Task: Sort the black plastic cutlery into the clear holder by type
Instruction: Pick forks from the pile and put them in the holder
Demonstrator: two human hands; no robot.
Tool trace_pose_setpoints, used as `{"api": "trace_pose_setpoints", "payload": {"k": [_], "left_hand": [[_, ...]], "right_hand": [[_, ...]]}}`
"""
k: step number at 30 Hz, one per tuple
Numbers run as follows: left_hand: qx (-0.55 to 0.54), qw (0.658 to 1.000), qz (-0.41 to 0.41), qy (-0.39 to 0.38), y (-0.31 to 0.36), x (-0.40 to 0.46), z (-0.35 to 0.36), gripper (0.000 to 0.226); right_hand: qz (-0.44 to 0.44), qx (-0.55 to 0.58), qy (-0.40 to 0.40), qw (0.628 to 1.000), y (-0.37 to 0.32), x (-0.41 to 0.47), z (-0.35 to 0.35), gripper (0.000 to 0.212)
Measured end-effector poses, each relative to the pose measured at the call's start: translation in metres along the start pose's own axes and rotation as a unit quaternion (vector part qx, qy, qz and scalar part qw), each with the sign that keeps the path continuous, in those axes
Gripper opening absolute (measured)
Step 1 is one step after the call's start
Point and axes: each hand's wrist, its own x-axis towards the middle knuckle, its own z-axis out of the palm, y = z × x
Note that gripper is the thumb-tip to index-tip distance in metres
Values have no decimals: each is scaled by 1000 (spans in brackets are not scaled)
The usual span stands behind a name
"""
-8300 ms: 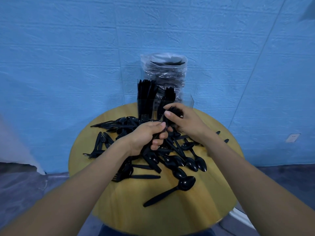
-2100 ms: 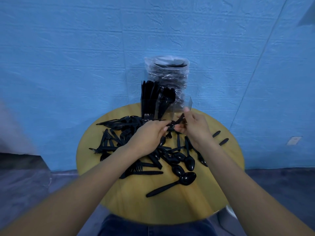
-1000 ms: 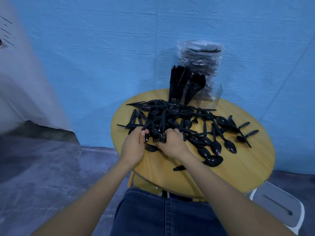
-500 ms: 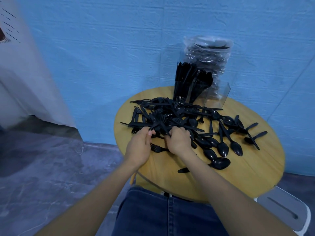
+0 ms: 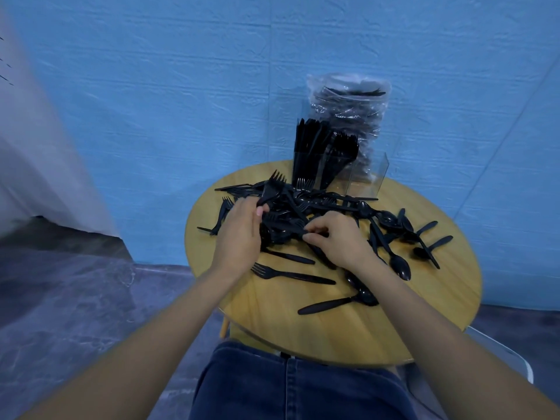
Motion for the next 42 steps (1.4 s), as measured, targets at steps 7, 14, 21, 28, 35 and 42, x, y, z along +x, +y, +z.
{"api": "trace_pose_setpoints", "payload": {"k": [7,14,21,28,35,42], "left_hand": [[132,977,118,-114,-1,1,6,22],[109,979,87,-151,2,-20,1,23],[68,987,22,-142,-10,-32,-6,21],[57,986,-90,-129,-33,-36,-16,23],[37,982,-110,-149,-27,-35,-18,30],[-21,985,-108,-134,-10,-28,-7,25]], "right_hand": [[31,188,-18,981,-9,4,-18,6],[153,341,77,924,-21,9,13,32],[163,451,28,877,-38,5,33,58],[21,-15,-119,993,-26,-11,57,26],[69,8,-103,992,-26,-8,45,18],[91,161,62,981,-30,4,33,13]]}}
